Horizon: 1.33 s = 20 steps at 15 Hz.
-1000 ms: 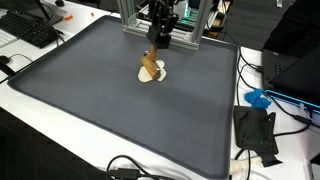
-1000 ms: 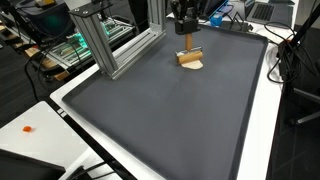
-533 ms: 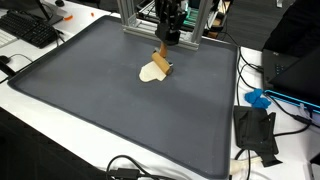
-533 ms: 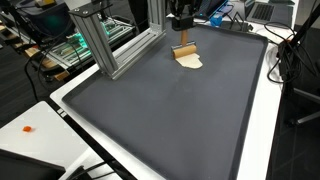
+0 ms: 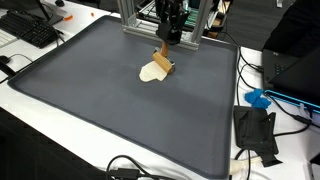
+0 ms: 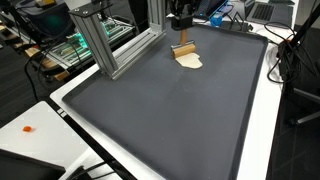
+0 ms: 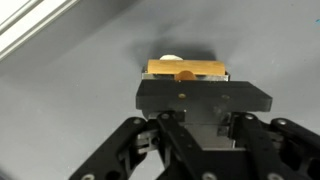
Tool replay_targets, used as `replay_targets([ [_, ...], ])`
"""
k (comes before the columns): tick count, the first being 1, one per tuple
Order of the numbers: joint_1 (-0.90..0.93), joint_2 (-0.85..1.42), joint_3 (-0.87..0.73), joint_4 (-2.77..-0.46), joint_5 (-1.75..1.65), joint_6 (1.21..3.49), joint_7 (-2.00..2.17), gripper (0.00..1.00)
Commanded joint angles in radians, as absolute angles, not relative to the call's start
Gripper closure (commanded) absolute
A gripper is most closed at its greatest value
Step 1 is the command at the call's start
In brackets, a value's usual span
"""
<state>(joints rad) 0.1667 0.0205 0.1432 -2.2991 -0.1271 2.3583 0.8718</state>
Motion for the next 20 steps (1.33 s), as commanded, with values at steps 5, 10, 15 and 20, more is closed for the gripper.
replay_targets([
  [5, 0.151, -0.025, 0.136, -2.35, -0.102, 2.342, 0.699, 0.78],
  [10, 0.141, -0.074, 0.132, -2.368, -0.105, 2.327, 0.615, 0.78],
  [15, 0.129, -0.133, 0.133, -2.386, -0.096, 2.31, 0.544, 0.78],
  [20, 0.129, -0.228, 0.139, -2.4, -0.076, 2.252, 0.455, 0.78],
])
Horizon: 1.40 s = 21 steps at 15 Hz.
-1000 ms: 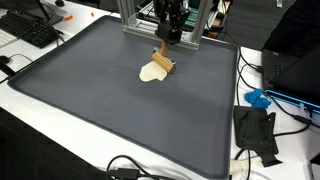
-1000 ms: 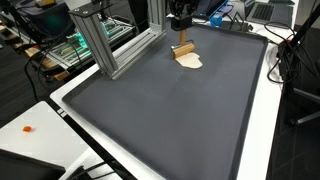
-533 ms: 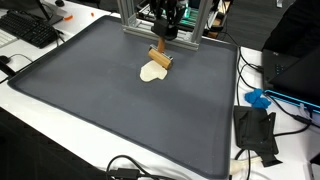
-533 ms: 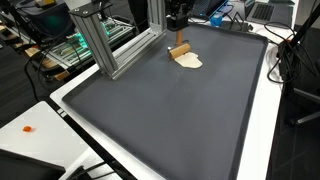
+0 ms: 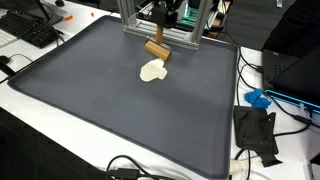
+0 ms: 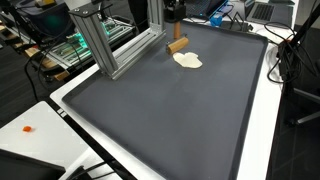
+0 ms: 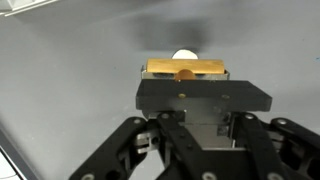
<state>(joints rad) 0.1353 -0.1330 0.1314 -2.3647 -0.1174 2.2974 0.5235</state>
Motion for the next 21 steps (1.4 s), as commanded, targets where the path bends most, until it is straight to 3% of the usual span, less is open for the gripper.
replay_targets([
  [1, 0.13, -0.247, 0.141, -2.4, -0.074, 2.234, 0.439, 0.78],
  [21, 0.182, -0.642, 0.175, -2.522, 0.057, 1.952, 0.214, 0.78],
])
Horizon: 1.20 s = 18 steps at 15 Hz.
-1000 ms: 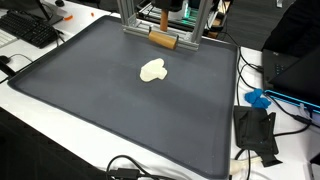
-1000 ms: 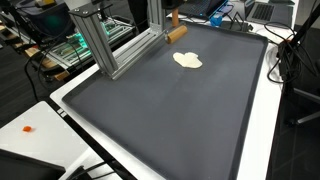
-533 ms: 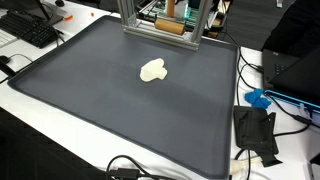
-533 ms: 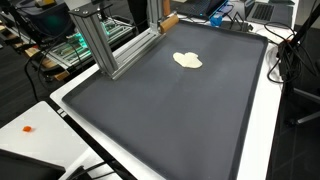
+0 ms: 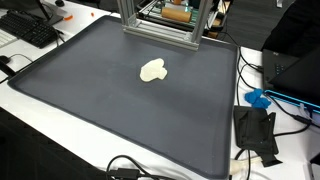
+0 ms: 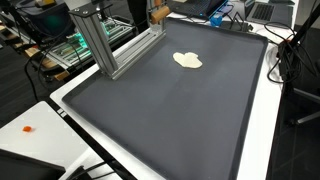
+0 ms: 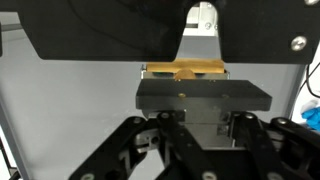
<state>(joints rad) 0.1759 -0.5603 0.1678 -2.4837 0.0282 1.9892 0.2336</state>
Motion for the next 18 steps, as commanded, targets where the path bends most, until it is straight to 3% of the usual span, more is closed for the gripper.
replay_targets([
  [1, 0.185, -0.656, 0.178, -2.528, 0.057, 1.941, 0.213, 0.78],
  [18, 0.196, -0.791, 0.222, -2.649, 0.097, 1.914, 0.242, 0.78],
])
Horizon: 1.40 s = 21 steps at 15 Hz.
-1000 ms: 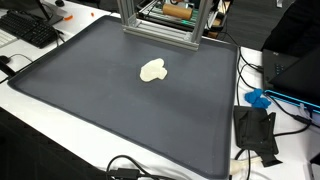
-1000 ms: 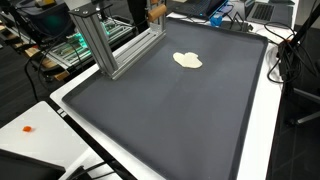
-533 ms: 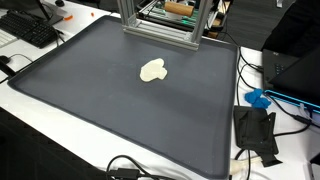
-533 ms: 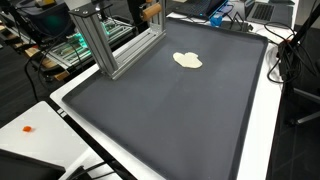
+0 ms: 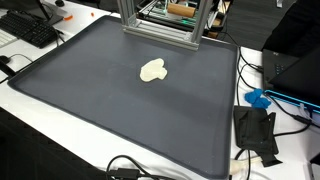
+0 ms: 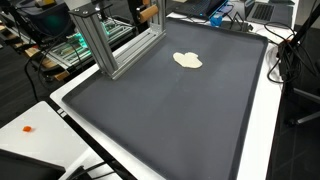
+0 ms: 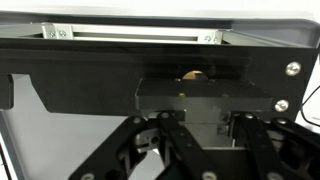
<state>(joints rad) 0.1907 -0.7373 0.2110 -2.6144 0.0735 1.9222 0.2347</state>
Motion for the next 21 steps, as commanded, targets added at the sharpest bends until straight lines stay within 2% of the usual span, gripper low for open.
replay_targets([
  [1, 0.197, -0.797, 0.224, -2.656, 0.099, 1.915, 0.243, 0.78],
  [4, 0.197, -0.811, 0.228, -2.671, 0.106, 1.914, 0.253, 0.78],
  [5, 0.195, -0.81, 0.229, -2.672, 0.109, 1.915, 0.259, 0.28],
  [6, 0.195, -0.812, 0.228, -2.675, 0.114, 1.915, 0.262, 0.27],
  [7, 0.192, -0.812, 0.23, -2.67, 0.112, 1.913, 0.268, 0.22],
  [10, 0.187, -0.806, 0.228, -2.646, 0.109, 1.907, 0.269, 0.0],
  [16, 0.166, -0.735, 0.228, -2.572, 0.099, 1.973, 0.26, 0.0],
  [21, 0.124, -0.588, 0.239, -2.52, 0.078, 2.152, 0.281, 0.0],
])
